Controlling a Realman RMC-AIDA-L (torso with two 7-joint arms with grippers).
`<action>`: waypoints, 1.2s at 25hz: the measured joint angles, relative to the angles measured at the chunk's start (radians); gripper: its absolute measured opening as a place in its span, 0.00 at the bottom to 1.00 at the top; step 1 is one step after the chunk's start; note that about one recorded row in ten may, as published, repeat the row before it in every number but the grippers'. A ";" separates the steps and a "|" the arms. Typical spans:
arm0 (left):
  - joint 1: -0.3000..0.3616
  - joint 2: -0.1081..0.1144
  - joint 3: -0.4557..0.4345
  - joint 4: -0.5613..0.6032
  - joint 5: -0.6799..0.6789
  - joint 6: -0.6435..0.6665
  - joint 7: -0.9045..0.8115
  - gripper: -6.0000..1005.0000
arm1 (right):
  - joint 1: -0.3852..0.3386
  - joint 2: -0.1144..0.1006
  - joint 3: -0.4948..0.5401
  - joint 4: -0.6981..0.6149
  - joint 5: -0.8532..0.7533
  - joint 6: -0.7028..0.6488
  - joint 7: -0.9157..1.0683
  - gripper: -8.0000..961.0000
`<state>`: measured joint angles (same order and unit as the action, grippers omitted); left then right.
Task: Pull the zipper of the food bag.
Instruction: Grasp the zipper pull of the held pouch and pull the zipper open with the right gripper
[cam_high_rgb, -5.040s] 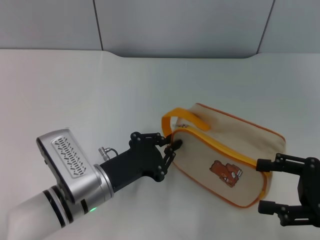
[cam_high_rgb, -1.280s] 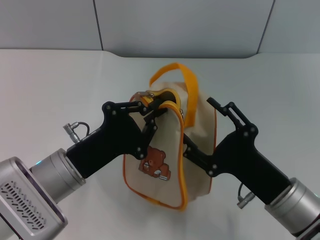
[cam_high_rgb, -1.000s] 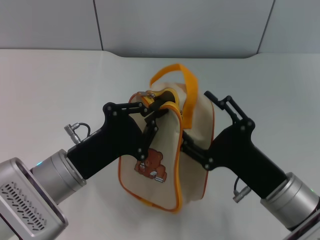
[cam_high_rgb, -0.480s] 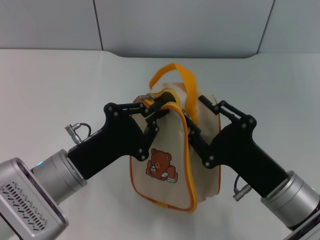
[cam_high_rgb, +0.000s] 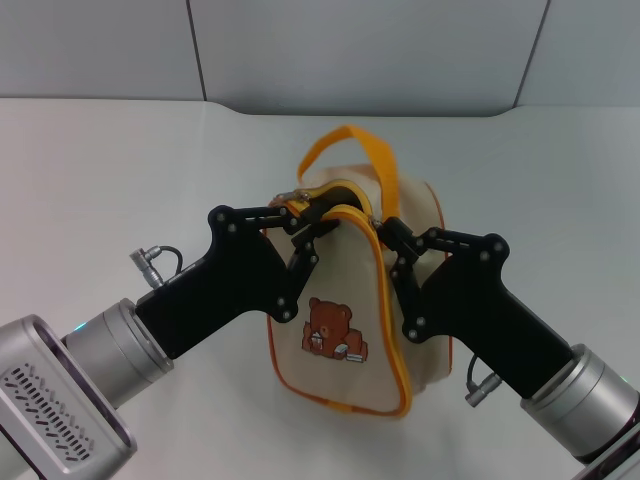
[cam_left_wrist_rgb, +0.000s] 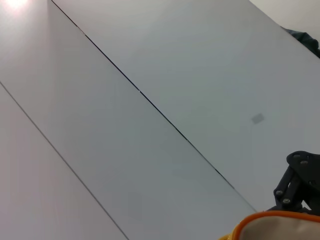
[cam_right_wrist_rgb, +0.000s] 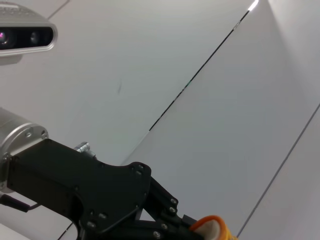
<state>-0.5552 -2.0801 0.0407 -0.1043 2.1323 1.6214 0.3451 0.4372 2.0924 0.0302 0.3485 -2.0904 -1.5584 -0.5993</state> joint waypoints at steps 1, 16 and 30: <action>0.000 0.000 0.000 0.000 0.000 0.000 0.000 0.06 | 0.000 0.000 0.000 0.000 0.000 0.000 0.000 0.12; -0.017 0.000 -0.007 0.002 -0.002 -0.019 -0.013 0.07 | -0.146 -0.001 -0.044 -0.003 0.000 0.018 0.016 0.04; -0.030 0.000 -0.009 -0.001 -0.007 -0.042 -0.041 0.08 | -0.327 -0.003 -0.072 -0.074 0.007 -0.077 0.041 0.10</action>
<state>-0.5850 -2.0797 0.0321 -0.1049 2.1254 1.5797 0.3042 0.1105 2.0893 -0.0422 0.2745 -2.0832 -1.6354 -0.5585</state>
